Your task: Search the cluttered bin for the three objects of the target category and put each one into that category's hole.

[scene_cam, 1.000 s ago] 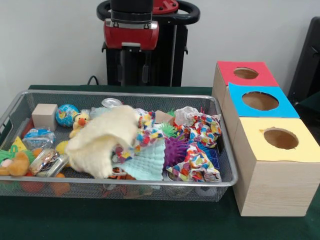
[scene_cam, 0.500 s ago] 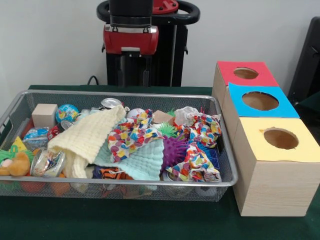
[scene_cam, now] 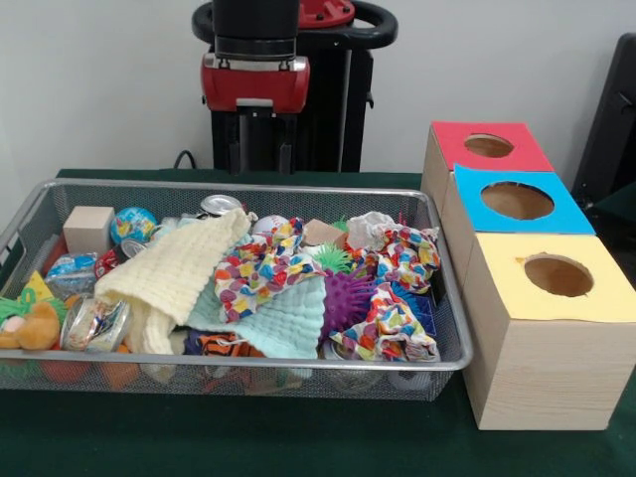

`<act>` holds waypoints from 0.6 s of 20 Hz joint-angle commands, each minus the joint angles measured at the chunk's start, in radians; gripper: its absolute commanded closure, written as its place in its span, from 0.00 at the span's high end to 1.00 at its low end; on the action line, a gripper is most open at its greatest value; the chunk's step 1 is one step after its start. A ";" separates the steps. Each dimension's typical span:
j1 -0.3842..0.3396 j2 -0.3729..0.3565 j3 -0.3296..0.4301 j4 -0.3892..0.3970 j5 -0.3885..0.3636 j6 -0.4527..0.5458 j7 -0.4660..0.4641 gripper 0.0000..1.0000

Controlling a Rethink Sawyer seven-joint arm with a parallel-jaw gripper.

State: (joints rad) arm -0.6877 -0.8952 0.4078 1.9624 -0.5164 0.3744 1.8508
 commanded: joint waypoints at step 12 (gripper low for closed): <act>-0.313 0.082 0.079 -0.126 -0.018 0.123 -0.179 1.00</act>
State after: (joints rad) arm -0.9298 -0.8795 0.4282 1.9282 -0.5109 0.3756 1.8508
